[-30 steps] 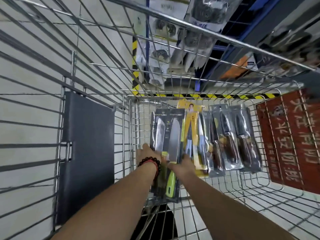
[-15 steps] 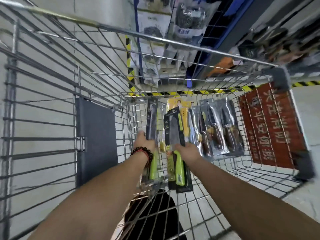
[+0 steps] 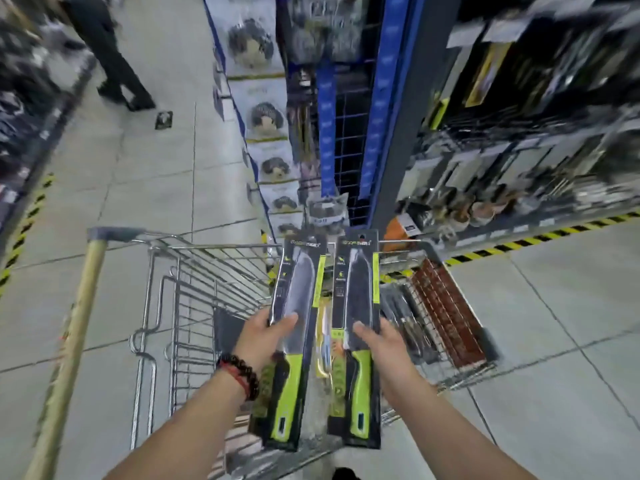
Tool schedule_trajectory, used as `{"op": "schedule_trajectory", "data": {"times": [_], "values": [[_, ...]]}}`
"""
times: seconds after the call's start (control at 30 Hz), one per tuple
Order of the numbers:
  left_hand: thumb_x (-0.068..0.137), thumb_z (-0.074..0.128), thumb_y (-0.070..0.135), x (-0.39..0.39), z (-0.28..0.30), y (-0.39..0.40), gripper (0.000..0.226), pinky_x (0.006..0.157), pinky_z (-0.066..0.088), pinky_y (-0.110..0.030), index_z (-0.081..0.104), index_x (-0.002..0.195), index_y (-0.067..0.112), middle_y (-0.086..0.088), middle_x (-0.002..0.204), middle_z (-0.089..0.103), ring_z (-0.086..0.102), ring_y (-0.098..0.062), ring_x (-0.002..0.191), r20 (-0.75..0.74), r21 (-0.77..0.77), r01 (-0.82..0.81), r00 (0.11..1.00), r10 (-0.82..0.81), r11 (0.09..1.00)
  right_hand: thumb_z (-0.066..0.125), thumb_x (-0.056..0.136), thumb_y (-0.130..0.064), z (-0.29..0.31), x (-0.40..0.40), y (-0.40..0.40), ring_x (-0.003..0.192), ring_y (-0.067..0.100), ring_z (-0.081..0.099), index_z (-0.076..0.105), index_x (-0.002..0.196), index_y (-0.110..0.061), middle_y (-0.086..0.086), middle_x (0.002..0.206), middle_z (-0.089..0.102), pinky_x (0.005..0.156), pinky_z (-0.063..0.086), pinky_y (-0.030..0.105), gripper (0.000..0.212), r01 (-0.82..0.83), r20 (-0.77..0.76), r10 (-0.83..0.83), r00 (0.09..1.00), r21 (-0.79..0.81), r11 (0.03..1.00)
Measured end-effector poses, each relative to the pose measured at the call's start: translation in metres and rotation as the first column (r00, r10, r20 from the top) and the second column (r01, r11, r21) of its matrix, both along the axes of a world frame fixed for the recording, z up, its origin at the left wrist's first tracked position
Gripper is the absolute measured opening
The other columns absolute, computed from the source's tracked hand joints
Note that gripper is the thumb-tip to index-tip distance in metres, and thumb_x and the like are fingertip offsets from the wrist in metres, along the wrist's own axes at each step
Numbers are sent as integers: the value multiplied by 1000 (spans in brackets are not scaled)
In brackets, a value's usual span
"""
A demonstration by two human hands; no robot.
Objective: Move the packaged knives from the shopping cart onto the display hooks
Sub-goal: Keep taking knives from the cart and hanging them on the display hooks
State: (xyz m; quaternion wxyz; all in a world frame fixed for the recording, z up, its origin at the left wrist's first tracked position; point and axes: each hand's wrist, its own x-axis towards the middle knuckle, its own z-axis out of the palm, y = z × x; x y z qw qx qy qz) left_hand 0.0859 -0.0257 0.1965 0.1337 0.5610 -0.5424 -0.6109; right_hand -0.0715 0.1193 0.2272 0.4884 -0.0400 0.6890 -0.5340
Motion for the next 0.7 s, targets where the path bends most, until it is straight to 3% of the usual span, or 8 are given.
{"op": "schedule_trajectory", "data": {"times": [0.1, 0.17, 0.23, 0.27, 0.3, 0.37, 0.47, 0.7], "values": [[73, 77, 47, -7, 55, 26, 69, 99, 39, -59, 55, 120, 1, -36, 127, 47, 52, -51, 112, -89, -54, 58, 994, -63, 997, 63, 93, -21, 38, 3, 28, 102, 13, 65, 64, 113, -22, -2, 114, 70, 93, 48, 33, 20, 80, -82, -87, 993, -80, 994], [81, 74, 34, -14, 80, 43, 40, 95, 42, -61, 60, 106, 6, -36, 120, 52, 57, -50, 95, -143, -99, 94, 984, -108, 991, 65, 92, -20, 57, 5, 49, 102, 15, 65, 64, 111, -22, -4, 110, 71, 98, 47, 37, 19, 142, -131, -156, 979, -111, 984], [87, 69, 23, -20, 99, 62, 19, 83, 50, -53, 61, 97, 8, -25, 95, 68, 57, -51, 90, -197, -130, 150, 965, -174, 980, 64, 92, -17, 71, 8, 73, 100, 18, 67, 65, 108, -22, -4, 105, 73, 96, 49, 38, 17, 198, -181, -221, 958, -134, 971], [88, 68, 21, -22, 106, 71, 14, 77, 52, -46, 62, 94, 10, -16, 82, 71, 56, -26, 82, -215, -142, 172, 956, -200, 975, 64, 92, -16, 76, 9, 88, 100, 20, 67, 66, 107, -22, -3, 104, 73, 95, 50, 38, 17, 230, -206, -257, 944, -145, 962], [89, 68, 21, -25, 112, 81, 12, 77, 51, -42, 62, 95, 12, -12, 80, 71, 45, -47, 114, -233, -150, 204, 944, -235, 967, 63, 92, -15, 82, 11, 103, 100, 22, 68, 66, 106, -23, -2, 103, 74, 94, 50, 39, 17, 255, -226, -287, 931, -161, 953], [90, 66, 19, -28, 120, 104, 8, 76, 50, -34, 63, 97, 16, -10, 92, 71, 65, -27, 79, -277, -127, 265, 916, -291, 956, 63, 91, -14, 92, 14, 136, 98, 24, 69, 65, 103, -23, 0, 100, 74, 92, 52, 42, 15, 315, -258, -350, 900, -170, 934], [92, 61, 12, -36, 137, 143, 9, 55, 47, -18, 62, 89, 20, 11, 66, 61, 56, 2, 50, -350, -116, 353, 860, -371, 928, 64, 91, -12, 105, 14, 182, 93, 28, 70, 64, 101, -23, 3, 96, 74, 94, 52, 51, 14, 423, -285, -461, 840, -187, 887], [92, 62, 12, -83, 167, 221, 15, 56, 51, -17, 66, 107, 13, 0, 91, 74, 69, -5, 69, -410, -135, 461, 780, -473, 877, 64, 89, -10, 129, 0, 269, 95, 33, 70, 67, 99, -23, 6, 97, 75, 95, 50, 56, 16, 521, -291, -580, 761, -259, 813]]}}
